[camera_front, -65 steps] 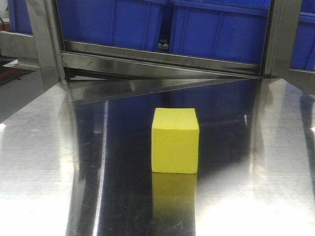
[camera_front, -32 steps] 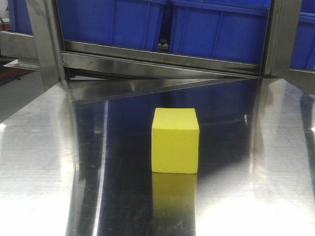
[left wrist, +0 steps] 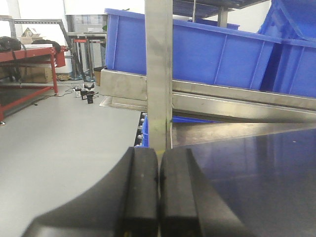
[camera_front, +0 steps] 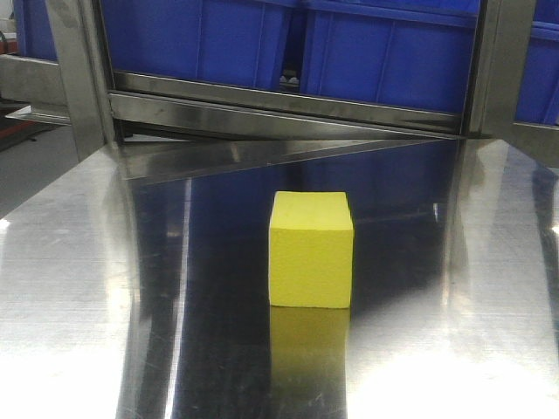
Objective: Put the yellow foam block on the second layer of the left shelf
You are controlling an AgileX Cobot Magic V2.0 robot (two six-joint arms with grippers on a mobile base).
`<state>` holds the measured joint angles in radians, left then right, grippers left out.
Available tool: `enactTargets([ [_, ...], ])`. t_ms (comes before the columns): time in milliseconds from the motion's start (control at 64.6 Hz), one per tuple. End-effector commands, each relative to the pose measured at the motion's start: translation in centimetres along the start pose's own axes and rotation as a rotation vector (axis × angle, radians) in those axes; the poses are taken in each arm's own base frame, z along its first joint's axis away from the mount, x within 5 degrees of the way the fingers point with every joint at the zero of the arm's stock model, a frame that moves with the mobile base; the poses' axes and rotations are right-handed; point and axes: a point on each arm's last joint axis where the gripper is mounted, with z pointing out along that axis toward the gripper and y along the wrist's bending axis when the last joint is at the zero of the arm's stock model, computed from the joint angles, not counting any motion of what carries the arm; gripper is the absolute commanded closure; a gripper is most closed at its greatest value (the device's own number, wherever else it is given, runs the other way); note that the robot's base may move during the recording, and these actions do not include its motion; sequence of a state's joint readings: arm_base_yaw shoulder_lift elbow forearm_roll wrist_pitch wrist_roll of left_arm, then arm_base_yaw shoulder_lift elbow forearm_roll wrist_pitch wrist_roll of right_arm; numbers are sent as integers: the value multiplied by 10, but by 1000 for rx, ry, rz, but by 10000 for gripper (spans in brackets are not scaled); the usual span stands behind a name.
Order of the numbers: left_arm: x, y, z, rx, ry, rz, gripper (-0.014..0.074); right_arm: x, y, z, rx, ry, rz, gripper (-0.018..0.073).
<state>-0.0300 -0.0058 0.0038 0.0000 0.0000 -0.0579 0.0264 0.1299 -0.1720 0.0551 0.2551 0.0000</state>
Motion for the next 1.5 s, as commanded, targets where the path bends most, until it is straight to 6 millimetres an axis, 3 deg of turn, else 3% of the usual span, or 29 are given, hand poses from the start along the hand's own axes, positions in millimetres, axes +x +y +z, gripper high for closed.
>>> enactTargets([
  [0,0,0,-1,4,-75,-3,472,-32,3,4,-22,-92,-19,531],
  [155,0,0,-1,4,-75,-9,472,-56,11,11,-112,-80,37,531],
  [341,0,0,-1,4,-75,-9,472,-70,23,27,-200,28,-6,507],
  [434,0,0,-1,4,-75,-3,472,-77,29,36,-226,48,-29,358],
  [527,0,0,-1,4,-75,-3,472,-82,33,47,-225,107,2,48],
  [573,0,0,-1,4,-75,-9,472,-82,34,54,-207,174,17,-62],
  [774,0,0,-1,4,-75,-9,472,-86,37,82,-82,475,111,-38],
  [898,0,0,-1,4,-75,-9,472,-92,51,100,-60,588,141,-36],
  [1208,0,0,-1,4,-75,-9,472,-84,136,143,-87,874,197,-36],
  [1487,0,0,-1,4,-75,-9,472,-82,205,171,-140,950,230,-36],
])
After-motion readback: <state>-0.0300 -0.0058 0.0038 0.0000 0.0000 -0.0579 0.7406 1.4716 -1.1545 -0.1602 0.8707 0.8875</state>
